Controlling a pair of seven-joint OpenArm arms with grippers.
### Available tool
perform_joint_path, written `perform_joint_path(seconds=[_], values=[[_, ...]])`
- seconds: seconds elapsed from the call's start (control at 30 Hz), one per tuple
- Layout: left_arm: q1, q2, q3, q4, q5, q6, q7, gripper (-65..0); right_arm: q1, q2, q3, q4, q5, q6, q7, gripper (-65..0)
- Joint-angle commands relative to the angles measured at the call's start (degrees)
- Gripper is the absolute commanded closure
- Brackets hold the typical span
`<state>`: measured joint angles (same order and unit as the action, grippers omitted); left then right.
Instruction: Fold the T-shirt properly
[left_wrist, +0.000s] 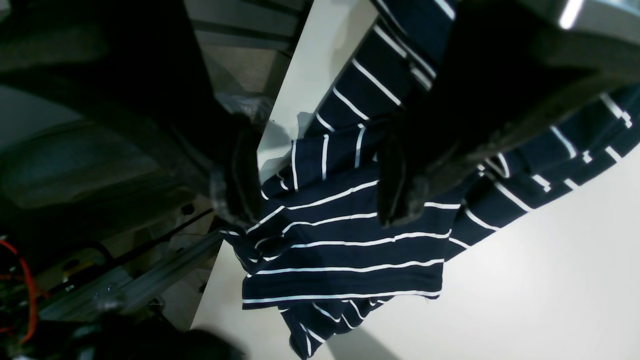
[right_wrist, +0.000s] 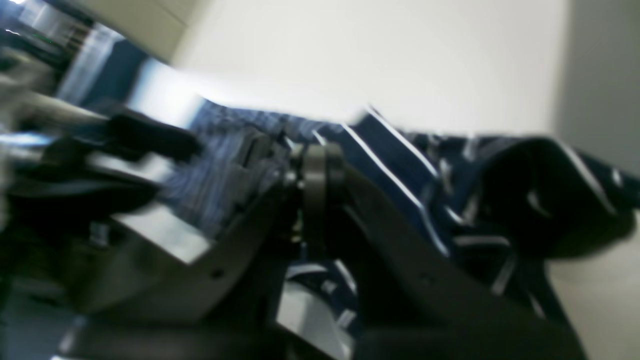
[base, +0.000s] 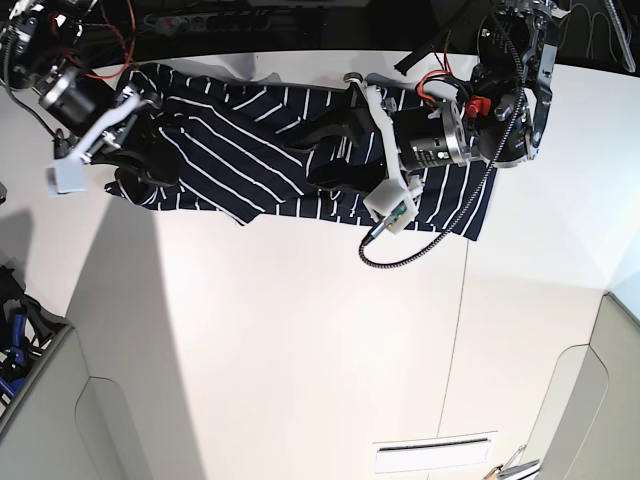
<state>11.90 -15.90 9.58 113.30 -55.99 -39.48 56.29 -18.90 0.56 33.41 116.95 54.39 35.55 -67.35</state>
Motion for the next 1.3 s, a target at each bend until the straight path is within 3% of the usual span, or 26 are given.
perform_joint_path(seconds=[0.0, 0.27, 0.47, 0.77, 0.8, 0.97, 1.07, 1.13, 1.27], values=[[-0.5, -0.2, -0.1, 0.9, -1.4, -0.5, -1.2, -39.4, 0.1, 0.5, -1.2, 0.0, -0.9, 0.0, 2.4, 0.0], [-0.4, -0.1, -0.1, 0.9, -1.6, -0.5, -1.2, -39.4, 0.1, 6.1, -6.4, -12.6, -12.0, -0.5, 10.7, 0.0], [-0.1, -0.2, -0.1, 0.9, -1.5, -0.5, -0.7, -39.4, 0.3, 9.6, -6.0, -20.2, -12.4, -0.9, 13.5, 0.0], [0.7, -0.1, -0.1, 0.9, -1.5, -0.5, -0.3, -39.4, 0.3, 8.7, -3.8, -17.3, 3.2, -0.4, 5.2, 0.0], [0.9, -0.2, -0.1, 0.9, -1.4, -0.5, -0.3, -39.4, 0.3, 8.3, -2.8, -16.3, 3.7, -0.4, 4.9, -1.6], [2.6, -0.2, -0.2, 0.9, -0.8, -0.5, -0.3, -39.4, 0.5, 7.6, 3.1, -12.5, 3.1, -0.4, 5.1, -26.6], [3.4, -0.2, -0.2, 0.9, 0.2, -0.5, -0.3, -39.4, 0.6, 7.6, 6.4, -12.6, 0.2, -0.7, 7.3, -36.4], [3.7, -0.2, -0.2, 0.9, 0.2, -0.5, -0.3, -39.4, 0.6, 7.7, 8.1, -12.9, -1.9, -0.9, 8.0, -41.0], [3.7, -0.1, -0.2, 0.9, 0.1, -0.5, -0.3, -39.4, 0.6, 8.0, 9.1, -15.1, -3.0, -0.9, 8.4, -41.6]])
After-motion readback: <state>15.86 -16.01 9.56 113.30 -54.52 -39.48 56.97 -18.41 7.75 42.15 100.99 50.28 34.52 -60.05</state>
